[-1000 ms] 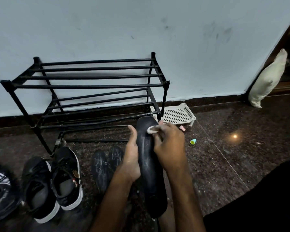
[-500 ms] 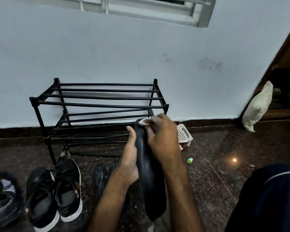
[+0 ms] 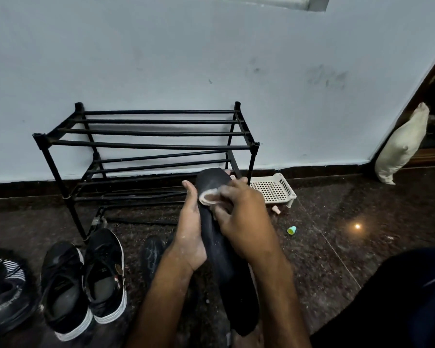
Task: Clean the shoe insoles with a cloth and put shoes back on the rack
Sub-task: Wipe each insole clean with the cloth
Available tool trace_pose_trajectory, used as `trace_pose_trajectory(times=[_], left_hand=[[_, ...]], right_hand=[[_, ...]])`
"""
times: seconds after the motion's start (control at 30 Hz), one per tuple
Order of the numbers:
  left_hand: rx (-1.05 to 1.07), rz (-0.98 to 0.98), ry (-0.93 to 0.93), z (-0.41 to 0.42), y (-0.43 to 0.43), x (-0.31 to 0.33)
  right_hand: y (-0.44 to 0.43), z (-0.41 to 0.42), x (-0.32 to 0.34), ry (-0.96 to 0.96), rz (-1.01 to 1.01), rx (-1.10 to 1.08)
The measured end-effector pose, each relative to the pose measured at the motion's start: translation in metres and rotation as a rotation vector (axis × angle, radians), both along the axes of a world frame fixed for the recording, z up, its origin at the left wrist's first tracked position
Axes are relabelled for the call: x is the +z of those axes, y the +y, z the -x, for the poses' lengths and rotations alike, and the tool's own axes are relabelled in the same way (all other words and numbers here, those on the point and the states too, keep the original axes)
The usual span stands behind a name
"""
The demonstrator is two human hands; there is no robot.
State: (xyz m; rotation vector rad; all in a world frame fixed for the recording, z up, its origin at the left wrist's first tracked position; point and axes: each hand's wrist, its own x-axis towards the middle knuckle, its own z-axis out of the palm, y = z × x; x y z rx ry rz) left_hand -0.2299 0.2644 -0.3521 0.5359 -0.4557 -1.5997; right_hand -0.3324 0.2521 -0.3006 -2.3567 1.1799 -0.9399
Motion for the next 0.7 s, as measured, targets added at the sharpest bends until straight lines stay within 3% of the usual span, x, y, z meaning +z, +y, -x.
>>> trace_pose_trajectory(times=[0.1,0.2,0.27,0.33,0.4,0.57,0.7], left_hand=[[-0.048,0.006,0.014,-0.003,-0.006,-0.009],[-0.048,-0.008,0.032,0.000,-0.008,-0.009],[-0.018,-0.032,0.044,-0.001,-0.009,-0.010],[0.052,-0.038,0.063,-0.008,-0.010,-0.013],[0.040,-0.009,0.082,-0.013,-0.009,-0.013],[-0.010,0.015,0.051,-0.009,-0.007,-0.009],[0.047,0.011,0.044,-0.019,-0.005,-0.001]], right_hand=[[-0.006,0.011,-0.008,0.021,-0.099,-0.100],[-0.022,-0.007,0.003,-0.026,0.032,-0.281],[-0.027,-0.022,0.010,-0.030,0.075,-0.192],[-0.023,-0.023,0.007,0.016,0.004,-0.008],[-0.015,-0.013,0.002,0.056,-0.080,0.034],[-0.025,-0.017,0.007,-0.022,0.045,-0.284],[-0.010,-0.024,0.008,-0.006,-0.016,0.011]])
